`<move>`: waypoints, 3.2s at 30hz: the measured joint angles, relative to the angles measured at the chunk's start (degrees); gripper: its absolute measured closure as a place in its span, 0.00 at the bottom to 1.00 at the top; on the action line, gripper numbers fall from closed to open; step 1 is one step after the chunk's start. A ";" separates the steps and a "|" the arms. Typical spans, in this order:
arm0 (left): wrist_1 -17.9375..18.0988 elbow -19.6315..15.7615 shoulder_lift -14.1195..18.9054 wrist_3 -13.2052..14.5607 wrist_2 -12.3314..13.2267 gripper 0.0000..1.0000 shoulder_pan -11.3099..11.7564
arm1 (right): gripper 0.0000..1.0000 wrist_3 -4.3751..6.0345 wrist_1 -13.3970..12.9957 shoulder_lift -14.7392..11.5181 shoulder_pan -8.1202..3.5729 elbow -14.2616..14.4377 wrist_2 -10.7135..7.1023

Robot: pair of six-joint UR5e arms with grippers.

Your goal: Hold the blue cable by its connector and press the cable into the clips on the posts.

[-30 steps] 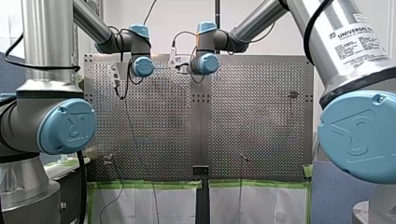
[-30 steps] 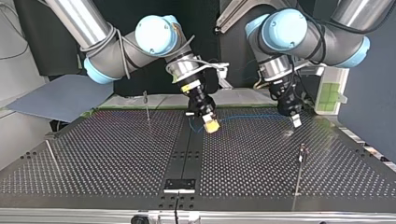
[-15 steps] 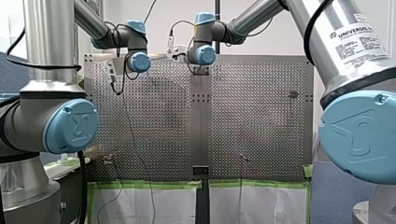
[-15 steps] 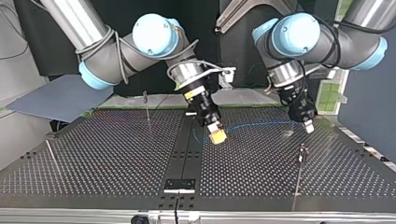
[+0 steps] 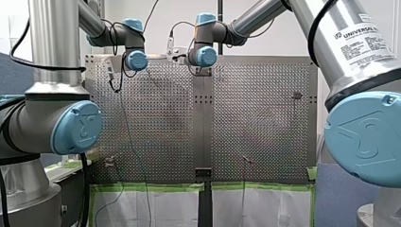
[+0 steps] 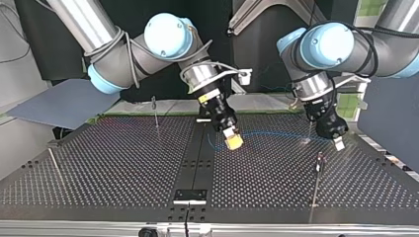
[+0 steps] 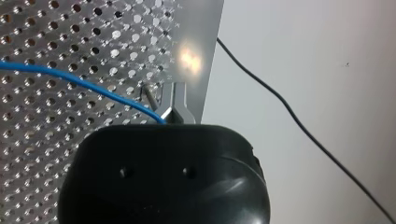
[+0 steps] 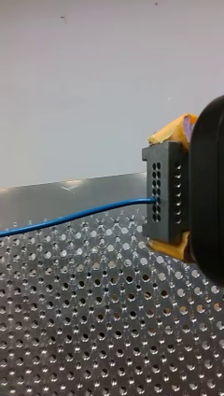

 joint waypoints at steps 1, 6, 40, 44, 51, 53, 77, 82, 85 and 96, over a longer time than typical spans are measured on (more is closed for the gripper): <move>0.01 0.04 0.00 -0.10 0.39 1.00 0.40 | 1.00 0.00 0.00 0.03 -0.12 0.00 0.04; 0.09 0.34 -0.07 -0.26 2.72 1.00 2.73 | 1.00 0.02 0.00 0.11 -0.49 0.00 0.10; 0.71 4.82 -4.11 -0.56 16.02 1.00 9.36 | 1.00 0.02 -0.18 0.37 -2.78 -0.06 0.44; 0.40 5.48 -5.72 -0.66 17.13 1.00 9.60 | 1.00 0.02 -0.25 0.48 -3.31 -0.07 0.52; 1.46 6.18 -8.32 -1.79 19.06 1.00 10.78 | 1.00 0.02 -0.47 0.82 -4.49 -0.47 0.49; 1.67 6.50 -8.67 -2.50 19.69 1.00 11.18 | 1.00 0.02 -0.50 1.29 -4.77 -0.96 0.33; 4.39 7.95 -10.46 -4.12 26.05 1.00 12.97 | 1.00 0.55 0.97 5.10 -6.20 -6.80 -1.47; 2.25 7.90 -10.46 -1.79 23.86 1.00 12.73 | 1.00 0.55 1.13 5.12 -5.94 -6.79 -1.47; 0.89 7.92 -10.46 -1.72 22.43 1.00 12.63 | 1.00 0.55 1.27 5.12 -5.88 -6.80 -1.47; -0.07 7.92 -10.43 0.32 23.54 0.58 12.76 | 1.00 0.49 1.60 5.13 -5.85 -6.77 -1.48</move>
